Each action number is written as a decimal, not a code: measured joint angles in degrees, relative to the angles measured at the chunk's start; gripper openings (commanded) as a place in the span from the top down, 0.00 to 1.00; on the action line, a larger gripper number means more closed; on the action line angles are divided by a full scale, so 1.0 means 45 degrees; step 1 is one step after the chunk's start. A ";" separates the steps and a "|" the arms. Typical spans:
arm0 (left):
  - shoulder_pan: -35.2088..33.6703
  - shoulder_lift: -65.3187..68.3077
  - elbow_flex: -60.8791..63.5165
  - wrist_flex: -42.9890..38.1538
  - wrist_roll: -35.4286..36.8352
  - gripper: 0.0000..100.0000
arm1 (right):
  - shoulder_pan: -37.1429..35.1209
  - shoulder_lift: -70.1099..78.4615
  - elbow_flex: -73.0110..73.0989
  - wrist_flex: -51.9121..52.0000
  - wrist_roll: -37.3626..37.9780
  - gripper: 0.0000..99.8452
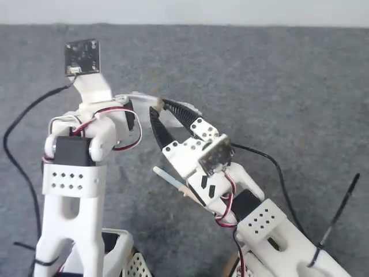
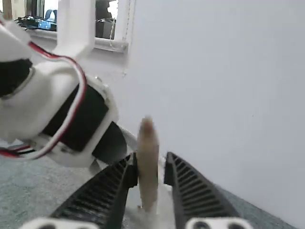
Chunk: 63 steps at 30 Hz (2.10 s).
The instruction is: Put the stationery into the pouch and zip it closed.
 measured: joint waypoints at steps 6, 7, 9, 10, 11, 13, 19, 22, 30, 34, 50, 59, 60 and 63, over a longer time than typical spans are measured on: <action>0.0000 0.0000 0.0020 0.0000 0.0098 0.99 | 0.0000 0.0000 0.0000 0.0469 0.0020 0.80; 0.0000 0.0000 0.0020 0.0000 0.0117 0.99 | 0.0000 0.0000 0.0000 0.0469 0.0020 0.80; 0.0000 0.0000 0.0020 0.0000 0.0137 0.99 | -0.0078 0.0000 0.0000 0.0508 0.0020 0.80; -0.0020 0.0000 0.0020 0.0000 0.0176 0.99 | -0.0098 -0.0059 0.0000 0.0527 0.0020 0.80; -0.0020 0.0000 0.0020 0.0000 0.0313 0.99 | -0.0117 -0.0215 0.0000 0.0664 0.0020 0.80; 0.0000 0.0000 0.0020 0.0000 0.0488 0.99 | -0.0117 -0.0762 0.0000 0.1211 0.0020 0.80; -0.0020 0.0000 0.0020 0.0000 0.0606 0.99 | -0.0117 -0.3282 0.0020 0.4103 0.0000 0.80; -0.0020 0.0000 0.0020 0.0000 0.0645 0.99 | -0.0117 -0.4103 -0.0039 0.5333 0.0000 0.80; -0.0020 0.0000 0.0020 0.0000 0.0801 0.99 | -0.0098 -0.4200 -0.2286 1.0256 -0.0586 0.80; -0.0645 0.0000 0.0020 0.0000 0.0801 0.99 | -0.0137 -0.3927 -0.3595 1.3109 -0.1387 0.80; -0.1719 0.0000 0.0508 -0.0156 0.0918 0.99 | -0.0117 -0.0664 -0.4161 1.5473 -0.1934 0.80; -0.2637 0.0000 0.0508 -0.0156 0.1309 0.99 | -0.0137 0.2891 -0.4239 1.5394 -0.1934 0.80; -0.2696 0.0000 0.0508 -0.0156 0.1309 0.99 | -0.0137 0.3165 -0.4239 1.5355 -0.1934 0.80; -0.2774 0.0000 0.0508 -0.0156 0.1328 0.99 | -0.0137 0.3790 -0.4239 1.5258 -0.1934 0.80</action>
